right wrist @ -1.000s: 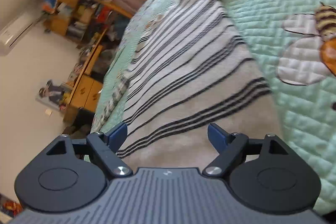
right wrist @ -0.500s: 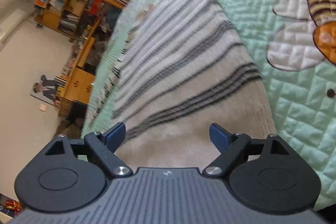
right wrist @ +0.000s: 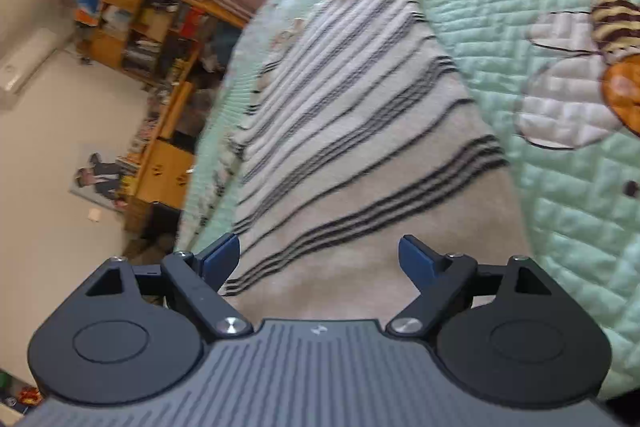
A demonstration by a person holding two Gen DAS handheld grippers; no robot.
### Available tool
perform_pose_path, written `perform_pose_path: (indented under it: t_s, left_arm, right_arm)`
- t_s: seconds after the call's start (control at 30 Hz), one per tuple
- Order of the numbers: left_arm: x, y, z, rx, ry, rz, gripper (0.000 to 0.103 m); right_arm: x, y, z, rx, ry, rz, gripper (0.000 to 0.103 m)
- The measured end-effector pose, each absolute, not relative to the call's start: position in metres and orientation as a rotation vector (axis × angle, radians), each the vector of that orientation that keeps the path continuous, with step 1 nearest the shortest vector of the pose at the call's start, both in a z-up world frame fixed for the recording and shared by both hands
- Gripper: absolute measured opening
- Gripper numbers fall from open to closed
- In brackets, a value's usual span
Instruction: Fold clothes
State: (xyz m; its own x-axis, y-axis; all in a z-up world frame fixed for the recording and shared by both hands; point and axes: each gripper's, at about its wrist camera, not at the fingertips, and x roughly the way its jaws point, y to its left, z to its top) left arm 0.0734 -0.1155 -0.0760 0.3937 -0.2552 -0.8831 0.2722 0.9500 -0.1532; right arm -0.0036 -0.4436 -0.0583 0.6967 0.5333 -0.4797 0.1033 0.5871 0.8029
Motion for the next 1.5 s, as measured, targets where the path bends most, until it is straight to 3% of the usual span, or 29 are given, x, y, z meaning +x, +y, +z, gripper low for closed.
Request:
perform_pose_path:
  t_s: [0.17,0.4,0.57,0.73,1.13,1.5]
  left_arm:
    - [0.073,-0.119,-0.077,0.045,1.122,-0.327,0.102]
    - [0.073,-0.121,-0.077,0.054,1.126,-0.318,0.102]
    - [0.072,-0.125,-0.077,0.077,1.127,-0.308,0.102]
    - [0.070,-0.126,-0.077,0.094,1.134,-0.302,0.102]
    - [0.069,-0.129,-0.072,0.088,1.153,-0.288,0.102]
    - [0.091,-0.162,-0.055,0.087,1.128,-0.308,0.102]
  right_arm:
    - [-0.002,-0.442,-0.091,0.926,0.895,0.229,0.086]
    - [-0.003,-0.442,-0.066,0.899,0.843,0.251,0.087]
    - [0.003,-0.425,-0.048,0.714,0.817,0.252,0.087]
    - [0.005,-0.410,-0.069,0.587,0.921,0.205,0.087]
    - [0.013,-0.372,-0.018,0.183,0.844,0.112,0.088]
    - [0.024,-0.371,-0.015,0.087,0.894,0.003,0.090]
